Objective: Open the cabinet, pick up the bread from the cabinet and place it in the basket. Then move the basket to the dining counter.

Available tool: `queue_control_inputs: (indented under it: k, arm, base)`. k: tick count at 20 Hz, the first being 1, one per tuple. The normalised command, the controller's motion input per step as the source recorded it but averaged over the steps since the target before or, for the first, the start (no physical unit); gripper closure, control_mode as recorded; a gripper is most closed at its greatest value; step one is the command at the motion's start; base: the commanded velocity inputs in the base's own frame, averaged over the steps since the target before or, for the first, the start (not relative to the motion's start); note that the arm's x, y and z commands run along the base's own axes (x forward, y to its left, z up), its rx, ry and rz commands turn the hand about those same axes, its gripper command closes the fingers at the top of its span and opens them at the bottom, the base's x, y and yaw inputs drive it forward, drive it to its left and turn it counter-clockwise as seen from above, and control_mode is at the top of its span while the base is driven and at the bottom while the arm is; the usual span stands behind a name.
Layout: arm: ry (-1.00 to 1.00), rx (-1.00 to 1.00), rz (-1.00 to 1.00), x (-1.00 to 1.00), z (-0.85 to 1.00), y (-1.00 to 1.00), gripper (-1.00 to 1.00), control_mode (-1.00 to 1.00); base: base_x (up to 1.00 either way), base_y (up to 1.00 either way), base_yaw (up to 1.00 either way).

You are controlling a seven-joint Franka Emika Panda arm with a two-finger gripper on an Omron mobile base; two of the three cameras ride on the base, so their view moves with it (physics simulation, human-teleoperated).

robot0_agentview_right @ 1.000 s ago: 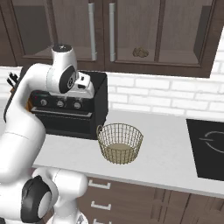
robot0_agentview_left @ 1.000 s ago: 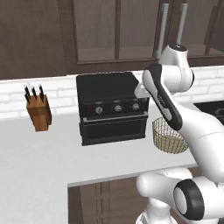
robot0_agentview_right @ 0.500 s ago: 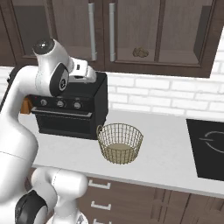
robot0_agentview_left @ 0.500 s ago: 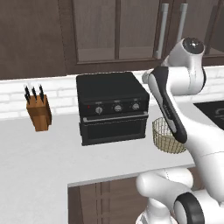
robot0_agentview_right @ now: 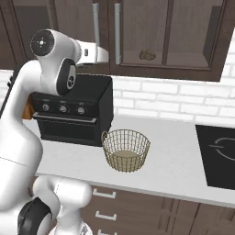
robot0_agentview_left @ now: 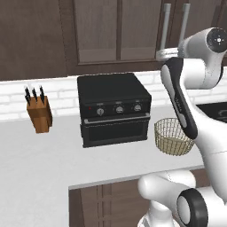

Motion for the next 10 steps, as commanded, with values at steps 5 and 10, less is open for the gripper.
queue_control_inputs:
  k: [5, 10]
  arm:
    - [-0.02, 0.16, -0.04, 0.16, 0.31, 0.02, -1.0, -1.0]
    - [0.0, 0.08, 0.02, 0.37, 0.11, 0.01, -1.0, -1.0]
  base:
    - [0.0, 0.0, 0.0]
    - [0.0, 0.0, 0.0]
